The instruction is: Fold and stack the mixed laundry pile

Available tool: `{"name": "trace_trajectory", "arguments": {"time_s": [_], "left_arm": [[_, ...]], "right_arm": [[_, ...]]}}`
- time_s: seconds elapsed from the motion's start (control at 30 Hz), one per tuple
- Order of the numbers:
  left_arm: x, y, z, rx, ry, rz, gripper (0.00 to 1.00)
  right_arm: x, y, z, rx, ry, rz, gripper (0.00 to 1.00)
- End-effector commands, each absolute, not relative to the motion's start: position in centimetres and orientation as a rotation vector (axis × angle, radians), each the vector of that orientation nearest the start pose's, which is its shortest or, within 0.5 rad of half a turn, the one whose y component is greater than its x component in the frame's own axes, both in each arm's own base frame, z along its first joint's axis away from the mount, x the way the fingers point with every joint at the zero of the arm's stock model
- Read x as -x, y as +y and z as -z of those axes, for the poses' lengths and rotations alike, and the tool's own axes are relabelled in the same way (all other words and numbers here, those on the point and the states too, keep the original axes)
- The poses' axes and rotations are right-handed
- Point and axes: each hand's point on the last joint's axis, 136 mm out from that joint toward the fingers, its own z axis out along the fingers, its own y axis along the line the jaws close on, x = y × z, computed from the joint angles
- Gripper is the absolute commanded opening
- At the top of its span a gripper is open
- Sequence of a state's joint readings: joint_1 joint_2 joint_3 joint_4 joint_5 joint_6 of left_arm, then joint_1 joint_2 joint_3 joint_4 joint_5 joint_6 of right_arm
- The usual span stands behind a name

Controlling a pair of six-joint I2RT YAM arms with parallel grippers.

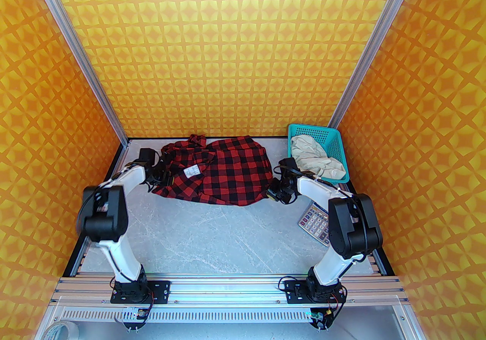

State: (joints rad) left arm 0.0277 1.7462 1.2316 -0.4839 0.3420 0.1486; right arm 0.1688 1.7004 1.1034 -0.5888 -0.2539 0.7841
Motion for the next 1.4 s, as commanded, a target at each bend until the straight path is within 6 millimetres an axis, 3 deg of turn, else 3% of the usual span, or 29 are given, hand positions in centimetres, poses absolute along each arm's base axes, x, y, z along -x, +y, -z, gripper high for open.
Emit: {"name": "trace_trajectory", "arguments": {"time_s": [0.0, 0.1, 0.27, 0.47, 0.57, 0.63, 0.73, 1.03, 1.2, 1.37], "left_arm": [[-44.1, -4.2, -14.8, -0.240, 2.356, 0.365, 0.00], [-42.8, -4.1, -15.7, -0.221, 2.318, 0.364, 0.00], [-41.0, -3.5, -15.2, -0.146, 2.290, 0.372, 0.00], [-40.3, -3.0, -14.2, -0.075, 2.279, 0.384, 0.03], [-40.3, -2.9, -13.7, -0.050, 2.280, 0.395, 0.27], [-40.1, -3.0, -13.3, -0.041, 2.286, 0.410, 0.57], [-40.1, -3.3, -12.9, -0.050, 2.313, 0.432, 0.67], [-41.9, -4.4, -9.4, -0.168, 2.479, 0.495, 0.68], [-43.3, -5.2, -7.3, -0.262, 2.572, 0.508, 0.62], [-43.1, -6.7, -6.4, -0.355, 2.600, 0.530, 0.56]], "right_arm": [[-36.8, 10.5, -8.8, -0.749, 2.721, -0.561, 0.03], [-36.0, 10.3, -9.1, -0.742, 2.719, -0.556, 0.03], [-34.6, 9.6, -9.2, -0.729, 2.721, -0.513, 0.03], [-37.3, 10.0, -10.2, -0.682, 2.722, -0.511, 0.03], [-39.0, 10.5, -10.2, -0.666, 2.734, -0.515, 0.03], [-39.8, 10.9, -10.1, -0.655, 2.752, -0.521, 0.03], [-39.8, 11.1, -9.7, -0.653, 2.754, -0.523, 0.03], [-38.0, 11.1, -7.0, -0.693, 2.793, -0.539, 0.03], [-37.8, 11.1, -6.7, -0.690, 2.800, -0.536, 0.04], [-37.9, 11.1, -6.6, -0.693, 2.800, -0.539, 0.04]]}}
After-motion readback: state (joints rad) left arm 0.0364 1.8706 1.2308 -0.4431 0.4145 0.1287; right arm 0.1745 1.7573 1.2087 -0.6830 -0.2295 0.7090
